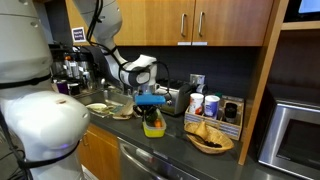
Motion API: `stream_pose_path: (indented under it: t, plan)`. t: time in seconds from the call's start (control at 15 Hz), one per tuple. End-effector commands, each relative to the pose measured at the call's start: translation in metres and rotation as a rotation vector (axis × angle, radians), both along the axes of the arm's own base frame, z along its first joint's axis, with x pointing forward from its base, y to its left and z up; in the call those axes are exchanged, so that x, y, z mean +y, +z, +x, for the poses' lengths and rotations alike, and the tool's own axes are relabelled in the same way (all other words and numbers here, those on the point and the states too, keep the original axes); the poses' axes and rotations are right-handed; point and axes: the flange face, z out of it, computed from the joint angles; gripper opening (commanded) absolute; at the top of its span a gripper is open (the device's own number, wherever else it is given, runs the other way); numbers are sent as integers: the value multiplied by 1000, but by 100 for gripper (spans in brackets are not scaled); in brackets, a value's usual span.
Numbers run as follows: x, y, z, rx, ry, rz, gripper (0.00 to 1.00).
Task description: Move the yellow lunchbox forward
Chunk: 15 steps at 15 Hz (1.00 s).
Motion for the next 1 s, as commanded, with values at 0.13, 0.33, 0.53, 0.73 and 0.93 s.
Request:
stream_pose_path:
  t: [0.13, 0.33, 0.53, 0.73, 0.93]
  plan:
    - [-12, -1, 6, -5, 142, 13, 2]
    - [-19, -3, 0, 20, 292, 0, 2]
    - [-25, -4, -7, 66, 458, 6, 2]
    - [-37, -5, -13, 135, 614, 2, 2]
    - [-50, -3, -13, 217, 762, -28, 2]
